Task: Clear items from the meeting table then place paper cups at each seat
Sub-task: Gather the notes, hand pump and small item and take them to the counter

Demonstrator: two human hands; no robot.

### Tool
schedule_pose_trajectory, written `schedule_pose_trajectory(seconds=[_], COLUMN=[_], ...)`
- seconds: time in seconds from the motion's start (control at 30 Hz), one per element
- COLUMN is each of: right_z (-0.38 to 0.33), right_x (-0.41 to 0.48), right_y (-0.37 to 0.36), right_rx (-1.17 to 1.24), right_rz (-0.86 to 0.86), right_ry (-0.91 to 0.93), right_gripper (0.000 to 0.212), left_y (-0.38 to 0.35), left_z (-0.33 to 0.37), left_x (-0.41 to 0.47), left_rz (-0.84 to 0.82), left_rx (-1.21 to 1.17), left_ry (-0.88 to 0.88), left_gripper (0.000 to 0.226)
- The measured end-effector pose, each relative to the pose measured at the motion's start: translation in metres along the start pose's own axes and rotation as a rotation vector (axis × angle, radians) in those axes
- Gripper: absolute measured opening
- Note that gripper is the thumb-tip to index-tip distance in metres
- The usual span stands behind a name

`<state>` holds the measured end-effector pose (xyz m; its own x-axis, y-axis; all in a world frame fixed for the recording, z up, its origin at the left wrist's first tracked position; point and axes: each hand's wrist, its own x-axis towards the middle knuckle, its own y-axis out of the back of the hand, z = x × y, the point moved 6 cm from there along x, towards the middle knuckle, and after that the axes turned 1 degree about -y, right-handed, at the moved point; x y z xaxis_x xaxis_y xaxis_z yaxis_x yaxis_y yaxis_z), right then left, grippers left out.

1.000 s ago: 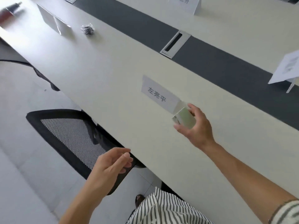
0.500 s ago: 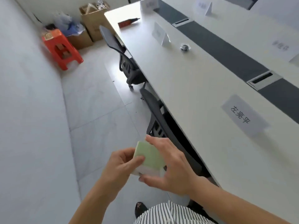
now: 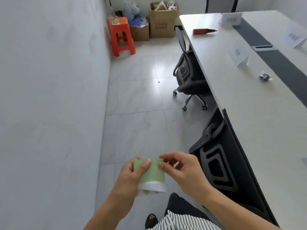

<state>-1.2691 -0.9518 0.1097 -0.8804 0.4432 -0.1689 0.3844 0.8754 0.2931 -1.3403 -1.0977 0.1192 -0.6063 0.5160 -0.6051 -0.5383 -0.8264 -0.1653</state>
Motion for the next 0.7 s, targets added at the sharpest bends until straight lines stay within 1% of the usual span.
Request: schedule_pose_trajectory(seconds=[0.07,0.17,0.23,0.37,0.43,0.47,0.53,0.6,0.63,0.7], right_z=[-0.002,0.005,0.014,0.028,0.032,0.033,0.035,0.035,0.035,0.036], right_x=[0.025,0.071,0.104,0.167,0.196,0.212,0.242,0.267,0.279,0.301], right_y=[0.000,0.007,0.017,0.046,0.062,0.070,0.083,0.096,0.103,0.120], right_rx=[-0.081,-0.085,-0.062,-0.041,-0.023,-0.026,-0.070,-0.112,-0.125,-0.155], right_rz=[0.003,0.025,0.045,0.081,0.102,0.101,0.062,0.007,-0.004,0.015], right_ry=[0.029,0.001,-0.026,-0.095,-0.124,-0.138,-0.180,-0.227,-0.242,-0.270], right_gripper=[0.011,0.008,0.007,0.009,0.010,0.010,0.011,0.018,0.021,0.025], left_y=[0.009,0.026,0.031,0.027,0.020,0.016,0.010,0.006,0.002,-0.006], left_z=[0.010,0.035,0.057,0.104,0.131,0.144,0.165,0.182,0.191,0.205], left_x=[0.017,0.058,0.090,0.150,0.176,0.190,0.220,0.250,0.264,0.295], left_rz=[0.053,0.083,0.056,-0.054,-0.115,-0.126,-0.097,-0.042,-0.036,-0.064], left_rx=[0.005,-0.028,-0.118,-0.321,-0.336,-0.298,-0.138,0.078,0.178,0.306], left_ry=[0.006,0.020,0.026,0.052,0.049,0.046,0.024,-0.023,-0.033,-0.007], left_gripper=[0.025,0.030,0.031,0.048,0.052,0.050,0.049,0.037,0.029,0.021])
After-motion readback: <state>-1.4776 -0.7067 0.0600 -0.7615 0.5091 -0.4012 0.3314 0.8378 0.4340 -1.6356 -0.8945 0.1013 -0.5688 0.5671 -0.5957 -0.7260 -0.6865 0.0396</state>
